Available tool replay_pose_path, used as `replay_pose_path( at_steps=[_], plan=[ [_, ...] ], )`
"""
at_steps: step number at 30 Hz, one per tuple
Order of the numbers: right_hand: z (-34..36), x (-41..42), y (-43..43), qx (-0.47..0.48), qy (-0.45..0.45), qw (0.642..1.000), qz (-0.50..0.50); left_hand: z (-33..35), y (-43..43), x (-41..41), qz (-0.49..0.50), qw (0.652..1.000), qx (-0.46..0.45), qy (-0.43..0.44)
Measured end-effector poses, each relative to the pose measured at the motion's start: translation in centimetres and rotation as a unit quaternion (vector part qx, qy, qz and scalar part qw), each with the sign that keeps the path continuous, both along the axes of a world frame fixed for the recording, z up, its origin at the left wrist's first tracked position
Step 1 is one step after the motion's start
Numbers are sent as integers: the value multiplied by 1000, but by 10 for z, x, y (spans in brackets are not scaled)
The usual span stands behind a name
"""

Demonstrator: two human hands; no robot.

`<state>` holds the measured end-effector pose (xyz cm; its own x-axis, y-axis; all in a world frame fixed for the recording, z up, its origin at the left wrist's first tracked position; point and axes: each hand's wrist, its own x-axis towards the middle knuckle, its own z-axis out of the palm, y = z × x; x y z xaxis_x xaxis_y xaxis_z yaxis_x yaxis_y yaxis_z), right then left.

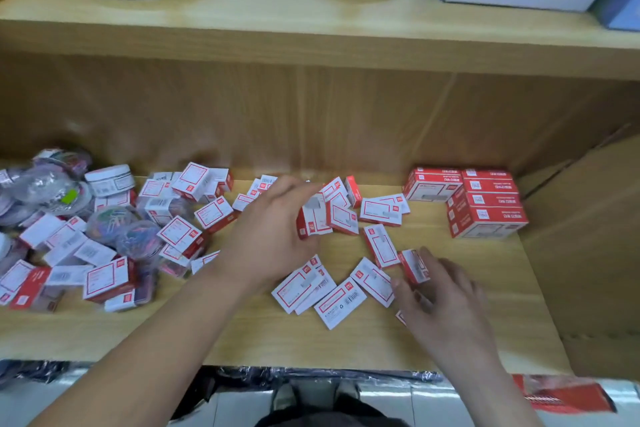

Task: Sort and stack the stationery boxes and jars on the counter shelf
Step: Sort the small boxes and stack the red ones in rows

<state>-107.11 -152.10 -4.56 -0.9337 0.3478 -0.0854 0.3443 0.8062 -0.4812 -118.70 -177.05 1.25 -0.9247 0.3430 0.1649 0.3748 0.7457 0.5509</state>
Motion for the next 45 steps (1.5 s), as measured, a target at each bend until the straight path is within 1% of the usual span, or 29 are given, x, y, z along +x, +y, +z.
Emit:
replay_pose_path(
  at_steps=[1,3,6,8,10,12,14,16,17,18,19,21,22,24,25,27,29,30,32,33,34,35,36,38,39,42,43,45],
  plan=[
    [0,0,-5,-6,-4,1000,0,1,-3,2,0,1000,19,8],
    [4,-7,-17,-53,7,998,-12,0,-8,9,1,998,65,10],
    [8,-18,-36,-105,15,994,-22,-5,-17,25,34,990,140,-3],
    [6,-20,-46,-157,27,987,-36,-9,-27,35,56,985,166,-7],
    [11,-22,-56,-192,29,980,-40,-14,-36,45,82,973,212,-22],
    [13,-21,-62,-232,45,971,-26,-15,-43,57,110,954,274,-52],
    [16,-18,-65,-193,85,978,0,-14,-45,68,122,936,320,-78],
    [21,-18,-67,-123,145,981,23,-13,-44,79,135,920,352,-103],
    [26,-19,-70,-129,162,978,29,-13,-42,84,138,914,364,-118],
    [37,-20,-77,-181,150,971,40,-13,-41,88,134,908,376,-132],
    [48,-24,-87,-268,114,956,49,-13,-39,91,125,900,392,-142],
    [64,-31,-105,-443,6,894,68,-10,-36,96,99,882,435,-149],
    [69,-33,-110,-487,-23,869,78,-9,-36,98,89,875,452,-147],
    [74,-36,-115,-529,-19,846,66,-8,-38,99,87,865,469,-154],
    [76,-37,-117,-538,-4,842,50,-7,-40,98,92,863,470,-163],
    [76,-39,-116,-519,21,854,40,-8,-45,96,117,871,445,-169],
    [77,-40,-115,-487,32,870,73,-8,-48,93,140,885,414,-160],
    [78,-41,-113,-451,35,885,108,-7,-48,92,139,895,396,-151],
    [83,-43,-110,-386,33,906,173,-5,-50,89,119,933,323,-106],
    [87,-44,-110,-374,31,908,186,-4,-51,88,103,952,276,-84],
    [90,-45,-109,-373,30,908,189,-4,-51,86,92,963,244,-72],
    [94,-46,-109,-375,30,908,184,-5,-51,84,87,963,241,-83],
    [97,-46,-108,-382,37,907,172,-5,-49,83,84,952,269,-114],
    [100,-46,-103,-410,66,899,136,-4,-42,81,69,914,350,-195],
    [100,-46,-99,-428,80,893,117,-4,-37,79,58,897,381,-216],
    [98,-40,-82,-481,65,871,77,0,-24,77,57,855,452,-247],
    [98,-37,-75,-488,51,868,77,2,-19,76,64,844,466,-257],
    [99,-33,-64,-479,32,874,81,6,-8,73,63,832,475,-281]
  ],
)
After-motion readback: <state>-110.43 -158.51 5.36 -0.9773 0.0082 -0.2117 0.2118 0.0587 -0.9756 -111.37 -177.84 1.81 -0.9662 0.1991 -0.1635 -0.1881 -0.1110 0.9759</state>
